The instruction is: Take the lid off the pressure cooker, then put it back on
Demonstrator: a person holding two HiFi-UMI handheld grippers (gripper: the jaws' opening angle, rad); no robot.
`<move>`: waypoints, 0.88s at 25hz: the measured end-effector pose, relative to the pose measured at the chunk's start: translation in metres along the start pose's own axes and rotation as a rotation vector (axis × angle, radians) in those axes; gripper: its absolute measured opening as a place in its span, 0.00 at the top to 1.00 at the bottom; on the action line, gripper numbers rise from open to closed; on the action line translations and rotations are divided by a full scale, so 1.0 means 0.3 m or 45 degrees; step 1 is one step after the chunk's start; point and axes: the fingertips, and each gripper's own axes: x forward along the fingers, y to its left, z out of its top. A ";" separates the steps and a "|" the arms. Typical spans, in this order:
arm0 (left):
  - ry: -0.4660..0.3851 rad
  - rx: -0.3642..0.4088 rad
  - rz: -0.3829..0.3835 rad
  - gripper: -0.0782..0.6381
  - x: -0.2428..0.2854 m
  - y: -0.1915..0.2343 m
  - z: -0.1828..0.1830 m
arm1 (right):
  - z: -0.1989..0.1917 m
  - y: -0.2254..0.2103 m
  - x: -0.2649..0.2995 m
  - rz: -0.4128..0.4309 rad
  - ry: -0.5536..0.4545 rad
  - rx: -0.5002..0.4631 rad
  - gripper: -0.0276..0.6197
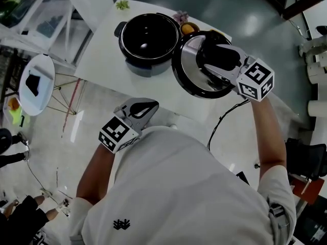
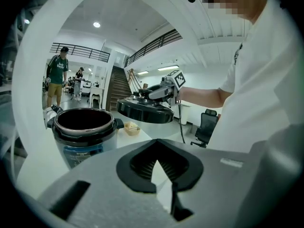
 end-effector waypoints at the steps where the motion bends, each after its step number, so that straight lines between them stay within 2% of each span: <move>1: -0.005 -0.001 0.002 0.88 -0.009 0.007 0.001 | 0.014 -0.004 0.012 -0.001 -0.002 -0.001 0.51; 12: -0.028 -0.017 0.009 0.88 -0.103 0.103 -0.031 | 0.170 -0.022 0.183 0.016 -0.019 -0.038 0.51; 22: -0.036 -0.029 0.035 0.88 -0.212 0.198 -0.059 | 0.253 -0.014 0.379 0.062 -0.004 -0.067 0.51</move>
